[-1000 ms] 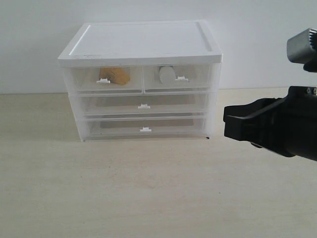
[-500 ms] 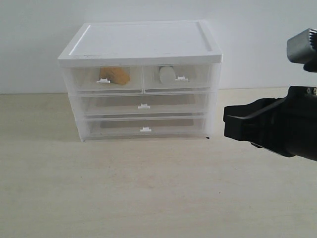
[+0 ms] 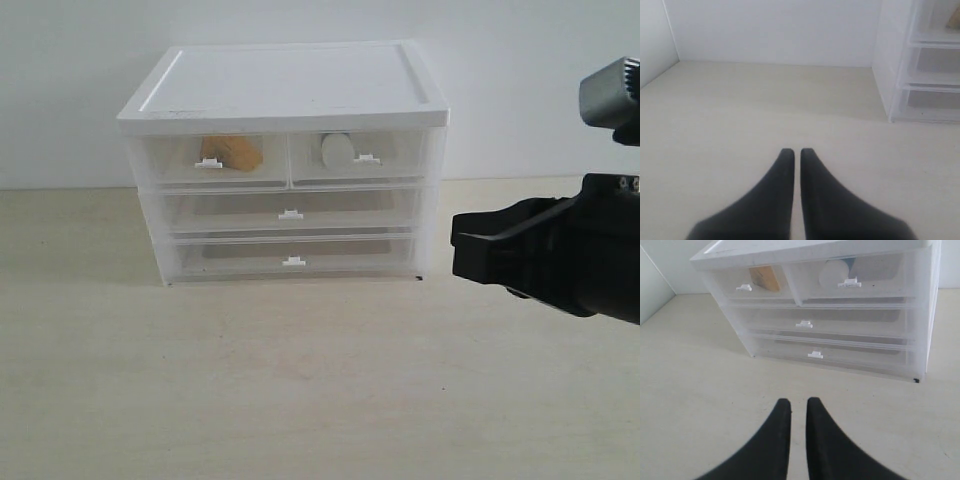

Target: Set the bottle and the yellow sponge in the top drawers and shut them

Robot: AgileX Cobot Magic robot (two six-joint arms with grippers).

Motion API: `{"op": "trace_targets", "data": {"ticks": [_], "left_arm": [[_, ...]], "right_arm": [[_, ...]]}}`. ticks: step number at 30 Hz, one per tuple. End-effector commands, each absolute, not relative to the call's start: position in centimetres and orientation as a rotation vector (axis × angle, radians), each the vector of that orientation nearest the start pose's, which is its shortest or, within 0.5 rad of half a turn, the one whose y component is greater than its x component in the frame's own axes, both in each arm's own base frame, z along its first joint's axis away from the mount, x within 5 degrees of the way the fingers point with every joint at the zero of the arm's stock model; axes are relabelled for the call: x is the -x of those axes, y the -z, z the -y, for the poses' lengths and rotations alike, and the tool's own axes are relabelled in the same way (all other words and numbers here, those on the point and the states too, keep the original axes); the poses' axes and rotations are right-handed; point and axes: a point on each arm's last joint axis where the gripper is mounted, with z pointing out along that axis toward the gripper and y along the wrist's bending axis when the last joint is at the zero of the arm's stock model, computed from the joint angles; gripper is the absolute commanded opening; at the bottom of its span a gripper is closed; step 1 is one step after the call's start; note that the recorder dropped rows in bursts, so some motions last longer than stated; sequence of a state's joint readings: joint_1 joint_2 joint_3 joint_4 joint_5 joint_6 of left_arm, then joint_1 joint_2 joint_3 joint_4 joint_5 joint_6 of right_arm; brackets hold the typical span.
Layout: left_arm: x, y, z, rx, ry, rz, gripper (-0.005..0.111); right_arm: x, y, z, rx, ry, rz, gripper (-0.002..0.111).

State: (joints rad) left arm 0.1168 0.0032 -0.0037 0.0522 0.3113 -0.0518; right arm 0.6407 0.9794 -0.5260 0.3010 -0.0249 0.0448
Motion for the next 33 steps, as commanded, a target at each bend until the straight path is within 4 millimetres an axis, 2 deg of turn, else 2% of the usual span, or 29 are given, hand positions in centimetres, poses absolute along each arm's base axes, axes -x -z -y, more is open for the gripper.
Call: {"op": "trace_targets", "data": {"ticks": [1, 11, 33], "left_arm": [[-5.36, -18.48, -0.75, 0.137, -0.077, -1.793, 0.004], [-5.41, -18.48, 0.13, -0.011, 0.037, -1.797, 0.004], [-5.41, -18.48, 0.0, 0.009, 0.02, -1.797, 0.004]], "right_arm": [[-16.22, -28.0, -11.92, 0.283, -0.648, -1.938, 0.008], [-16.22, -28.0, -11.92, 0.283, -0.648, -1.938, 0.008], [-16.22, -28.0, -11.92, 0.283, -0.648, -1.938, 0.008]]}}
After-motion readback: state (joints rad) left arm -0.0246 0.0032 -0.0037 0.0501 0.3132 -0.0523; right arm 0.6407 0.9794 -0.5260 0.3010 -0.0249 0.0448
